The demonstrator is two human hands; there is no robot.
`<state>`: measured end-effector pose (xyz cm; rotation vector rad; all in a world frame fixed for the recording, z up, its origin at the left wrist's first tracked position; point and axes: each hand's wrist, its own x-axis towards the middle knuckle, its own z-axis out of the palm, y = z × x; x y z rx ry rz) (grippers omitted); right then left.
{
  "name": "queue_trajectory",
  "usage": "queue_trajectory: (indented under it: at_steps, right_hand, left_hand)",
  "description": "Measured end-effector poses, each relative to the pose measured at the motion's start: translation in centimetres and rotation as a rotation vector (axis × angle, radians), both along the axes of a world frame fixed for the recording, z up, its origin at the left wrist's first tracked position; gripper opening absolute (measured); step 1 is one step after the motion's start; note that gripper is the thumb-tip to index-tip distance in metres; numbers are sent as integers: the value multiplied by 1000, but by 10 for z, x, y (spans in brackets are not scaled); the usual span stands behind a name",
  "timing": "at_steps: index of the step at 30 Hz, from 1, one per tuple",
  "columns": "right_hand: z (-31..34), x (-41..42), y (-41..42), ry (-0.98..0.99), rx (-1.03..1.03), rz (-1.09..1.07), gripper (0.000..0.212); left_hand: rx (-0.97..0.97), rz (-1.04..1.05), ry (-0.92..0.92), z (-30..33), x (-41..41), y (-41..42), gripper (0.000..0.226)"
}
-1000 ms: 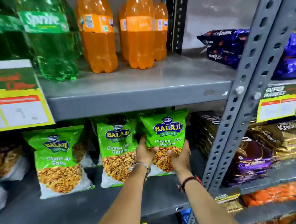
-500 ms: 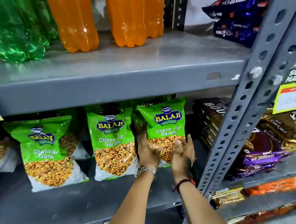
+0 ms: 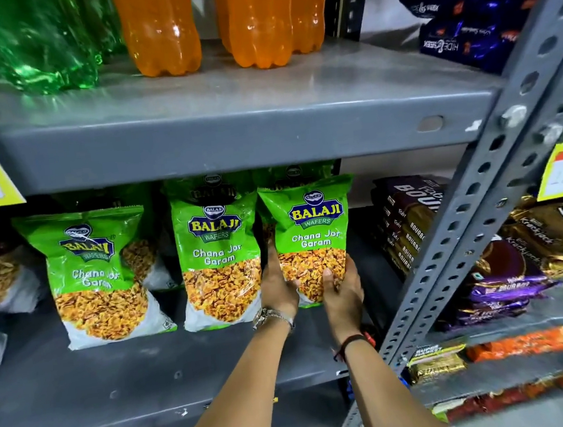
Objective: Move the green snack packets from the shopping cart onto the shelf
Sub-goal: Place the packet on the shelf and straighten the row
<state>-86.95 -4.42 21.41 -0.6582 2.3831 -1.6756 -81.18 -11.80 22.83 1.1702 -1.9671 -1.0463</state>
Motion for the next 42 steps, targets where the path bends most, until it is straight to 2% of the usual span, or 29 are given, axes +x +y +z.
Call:
queue_trajectory:
  at_steps: [2,5,6,10,14,18,21,23,32,38,42]
  right_hand:
    - [0,1,1,4,-2,-50,98]
    - [2,10,4,88,-20,-134,93]
    - [4,18,5,126,-29,-129,90]
    - [12,52,-3,189,-84,-117,51]
    - [16,79,-17,176,-29,34,36]
    - [13,93,-37,137,39,334,47]
    - [9,92,-47,107,84,386,63]
    - [5,92,-49,44,88,384,73]
    - [-1,106,-66,30,77,383,66]
    - [-1,101,-65,19,51,397,66]
    - [0,103,-64,21,49,400,66]
  left_hand:
    - [-45,-1,33,4,4,7,82]
    - [-194,-30,109,9,18,18,71]
    - [-221,-32,110,12,28,20,68]
    - [-350,41,74,18,68,12,53]
    - [-327,140,7,16,118,-14,55]
    - [-158,147,-12,12,142,-41,76]
    - [-28,80,-30,6,144,-53,84]
    - [22,20,-27,1,141,-57,80]
    - [-74,83,-18,-8,143,-68,70]
    - [-89,131,7,-5,137,-59,72]
    - [-80,85,6,-6,138,-61,74]
